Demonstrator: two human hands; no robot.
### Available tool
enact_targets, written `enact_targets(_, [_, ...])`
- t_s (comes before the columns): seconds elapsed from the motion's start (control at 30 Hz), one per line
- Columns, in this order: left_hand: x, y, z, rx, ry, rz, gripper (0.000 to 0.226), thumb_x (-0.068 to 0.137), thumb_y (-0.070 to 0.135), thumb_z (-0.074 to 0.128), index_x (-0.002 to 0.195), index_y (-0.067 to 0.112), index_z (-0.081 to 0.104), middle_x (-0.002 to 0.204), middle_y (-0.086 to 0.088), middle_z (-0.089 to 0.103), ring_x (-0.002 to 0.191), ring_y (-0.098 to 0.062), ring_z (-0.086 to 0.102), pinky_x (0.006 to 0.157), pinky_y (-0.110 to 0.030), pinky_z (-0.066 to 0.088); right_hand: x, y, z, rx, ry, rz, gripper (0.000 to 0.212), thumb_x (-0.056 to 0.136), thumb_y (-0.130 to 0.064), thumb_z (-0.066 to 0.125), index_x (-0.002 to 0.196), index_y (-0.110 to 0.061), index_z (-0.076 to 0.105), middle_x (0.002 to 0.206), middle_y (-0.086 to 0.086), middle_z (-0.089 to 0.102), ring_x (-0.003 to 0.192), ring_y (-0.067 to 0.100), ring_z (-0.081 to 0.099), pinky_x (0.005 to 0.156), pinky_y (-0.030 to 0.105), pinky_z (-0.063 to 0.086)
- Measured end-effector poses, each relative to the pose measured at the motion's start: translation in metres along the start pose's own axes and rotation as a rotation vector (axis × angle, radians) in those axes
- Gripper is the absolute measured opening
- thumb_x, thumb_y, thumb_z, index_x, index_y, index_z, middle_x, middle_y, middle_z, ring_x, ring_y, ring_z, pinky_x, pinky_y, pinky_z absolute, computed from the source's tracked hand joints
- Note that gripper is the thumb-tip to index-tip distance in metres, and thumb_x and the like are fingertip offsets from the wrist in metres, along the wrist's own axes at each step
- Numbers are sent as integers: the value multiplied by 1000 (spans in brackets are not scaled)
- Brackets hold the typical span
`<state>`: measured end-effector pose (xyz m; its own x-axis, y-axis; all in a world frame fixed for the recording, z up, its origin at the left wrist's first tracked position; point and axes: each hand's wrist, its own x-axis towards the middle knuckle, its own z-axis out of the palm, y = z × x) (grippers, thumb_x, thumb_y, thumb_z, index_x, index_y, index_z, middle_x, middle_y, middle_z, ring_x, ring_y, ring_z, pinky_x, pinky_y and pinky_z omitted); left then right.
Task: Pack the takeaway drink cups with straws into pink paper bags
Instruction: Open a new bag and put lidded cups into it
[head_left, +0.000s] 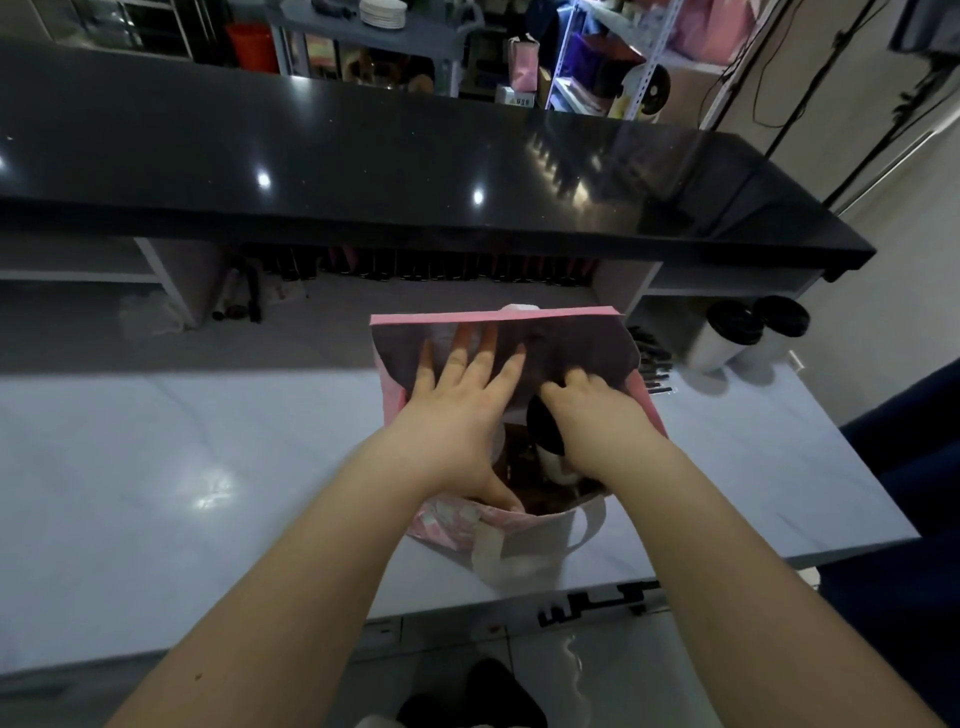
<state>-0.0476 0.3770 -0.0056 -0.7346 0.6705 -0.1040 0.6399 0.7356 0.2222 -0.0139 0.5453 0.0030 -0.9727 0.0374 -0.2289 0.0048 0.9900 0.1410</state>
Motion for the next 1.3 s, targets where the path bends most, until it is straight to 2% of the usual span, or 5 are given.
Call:
enact_targets(0.47, [1,1,6,-31,38,-17,146,53,72,78,144,37,-30,161,3,-20,146,-29,-24,105,-46,-21,20,9,25,122,0,-29,83,76,-12,72,143,-30,26,138,9,35,126,34,39,100,52,42])
enact_targets(0.63, [5,0,7,-21,78,-42,142,55,77,72,145,35,-29,161,1,-22,145,-29,-28,107,-49,-22,23,14,39,94,33,-158,83,82,-15,69,147,-31,21,144,10,32,128,33,38,100,44,45])
enact_targets(0.87, [4,7,8,2,64,-82,141,53,81,69,147,33,-24,162,-1,-15,147,-31,-20,112,-52,-16,26,19,62,89,-49,-182,85,93,-66,33,153,-28,-14,161,2,-18,147,21,-20,117,37,-12])
enact_targets(1.13, [8,13,4,-34,71,-115,135,58,79,68,151,32,-19,161,-3,-20,145,-30,-27,112,-50,-14,31,22,73,73,-106,-175,79,95,-65,22,151,-27,-20,161,2,-22,147,21,-22,118,41,-14])
enact_targets(1.3, [16,20,-14,-72,165,-154,104,82,58,64,154,27,-5,162,-5,11,148,-31,11,116,-56,21,28,28,42,163,-211,-165,82,94,-64,34,153,-32,-14,162,-4,-15,149,21,-13,120,46,-3])
